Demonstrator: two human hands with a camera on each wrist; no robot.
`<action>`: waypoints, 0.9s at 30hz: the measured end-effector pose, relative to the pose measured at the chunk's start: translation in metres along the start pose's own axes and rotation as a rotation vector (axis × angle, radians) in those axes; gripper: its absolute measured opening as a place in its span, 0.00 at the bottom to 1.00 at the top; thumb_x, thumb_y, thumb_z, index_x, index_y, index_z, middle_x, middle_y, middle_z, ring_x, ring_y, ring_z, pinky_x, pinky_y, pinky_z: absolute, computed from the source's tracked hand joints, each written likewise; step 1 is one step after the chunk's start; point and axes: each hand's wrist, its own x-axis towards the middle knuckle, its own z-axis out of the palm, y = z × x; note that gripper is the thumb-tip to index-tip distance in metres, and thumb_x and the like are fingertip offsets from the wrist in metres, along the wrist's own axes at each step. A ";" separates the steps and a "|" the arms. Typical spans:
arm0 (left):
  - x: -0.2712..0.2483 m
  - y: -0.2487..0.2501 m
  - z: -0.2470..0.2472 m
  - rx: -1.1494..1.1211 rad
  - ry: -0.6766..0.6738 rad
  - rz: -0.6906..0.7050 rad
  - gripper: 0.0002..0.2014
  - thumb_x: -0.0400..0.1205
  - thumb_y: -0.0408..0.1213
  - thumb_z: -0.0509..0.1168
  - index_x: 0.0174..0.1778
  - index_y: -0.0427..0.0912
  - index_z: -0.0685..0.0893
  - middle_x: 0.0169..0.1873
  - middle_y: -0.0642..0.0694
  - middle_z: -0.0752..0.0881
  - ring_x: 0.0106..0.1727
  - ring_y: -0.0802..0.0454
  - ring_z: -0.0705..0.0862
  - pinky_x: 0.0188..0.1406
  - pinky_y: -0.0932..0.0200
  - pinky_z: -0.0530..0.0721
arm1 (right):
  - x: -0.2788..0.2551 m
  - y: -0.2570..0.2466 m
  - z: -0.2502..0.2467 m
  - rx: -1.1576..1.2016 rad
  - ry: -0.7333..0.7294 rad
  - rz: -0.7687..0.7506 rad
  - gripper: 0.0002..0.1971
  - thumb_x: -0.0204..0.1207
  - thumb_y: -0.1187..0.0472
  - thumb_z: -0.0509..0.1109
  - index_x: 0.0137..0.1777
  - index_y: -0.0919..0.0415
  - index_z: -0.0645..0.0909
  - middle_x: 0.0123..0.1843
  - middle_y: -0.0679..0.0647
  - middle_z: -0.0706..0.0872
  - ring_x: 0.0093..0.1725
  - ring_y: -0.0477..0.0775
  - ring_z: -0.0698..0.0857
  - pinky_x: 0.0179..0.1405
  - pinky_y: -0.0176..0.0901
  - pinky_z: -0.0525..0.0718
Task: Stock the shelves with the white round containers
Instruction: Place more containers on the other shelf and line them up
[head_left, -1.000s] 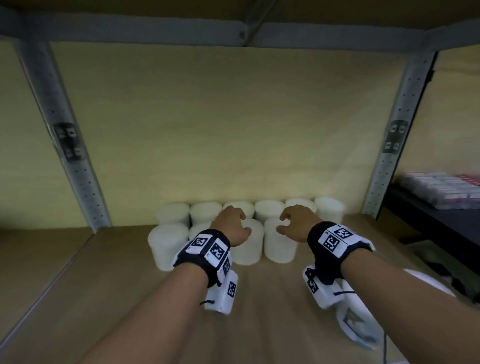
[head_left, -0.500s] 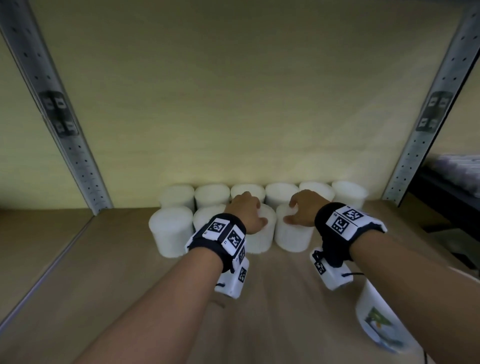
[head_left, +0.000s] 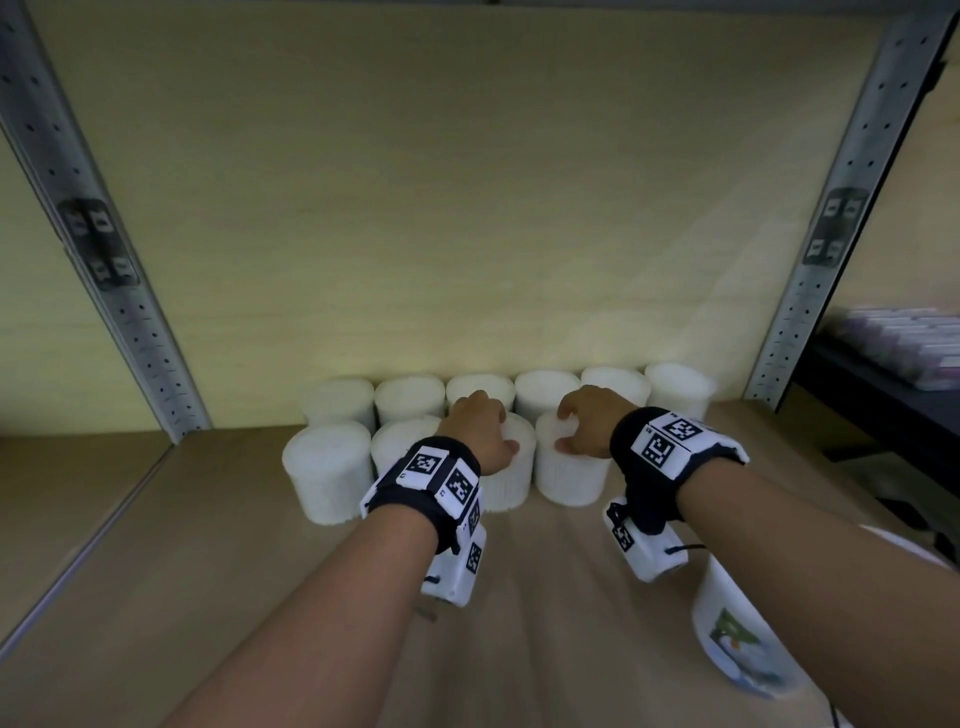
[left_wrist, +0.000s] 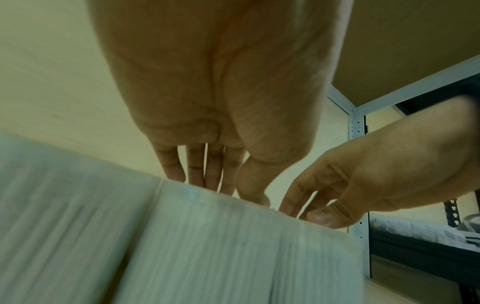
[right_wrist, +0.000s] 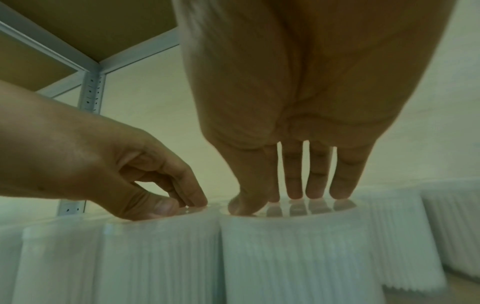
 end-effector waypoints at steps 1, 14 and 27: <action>0.000 0.000 0.000 0.001 0.001 0.000 0.26 0.81 0.46 0.64 0.73 0.39 0.72 0.70 0.41 0.72 0.72 0.42 0.72 0.72 0.49 0.73 | 0.000 0.002 0.000 0.008 -0.014 -0.007 0.29 0.79 0.54 0.69 0.78 0.59 0.69 0.78 0.56 0.71 0.76 0.56 0.73 0.72 0.43 0.72; 0.001 -0.002 0.003 -0.015 0.008 0.001 0.26 0.81 0.46 0.65 0.73 0.40 0.72 0.70 0.42 0.72 0.73 0.43 0.70 0.73 0.46 0.72 | -0.001 0.000 -0.005 -0.055 0.046 0.052 0.30 0.81 0.43 0.62 0.76 0.61 0.69 0.76 0.60 0.70 0.75 0.61 0.71 0.75 0.49 0.66; 0.003 -0.004 0.005 -0.015 0.021 0.010 0.25 0.81 0.46 0.65 0.73 0.40 0.72 0.70 0.42 0.72 0.73 0.43 0.70 0.73 0.47 0.72 | 0.001 0.003 -0.007 -0.031 -0.104 -0.003 0.31 0.78 0.59 0.70 0.80 0.56 0.65 0.79 0.56 0.68 0.76 0.57 0.72 0.71 0.43 0.74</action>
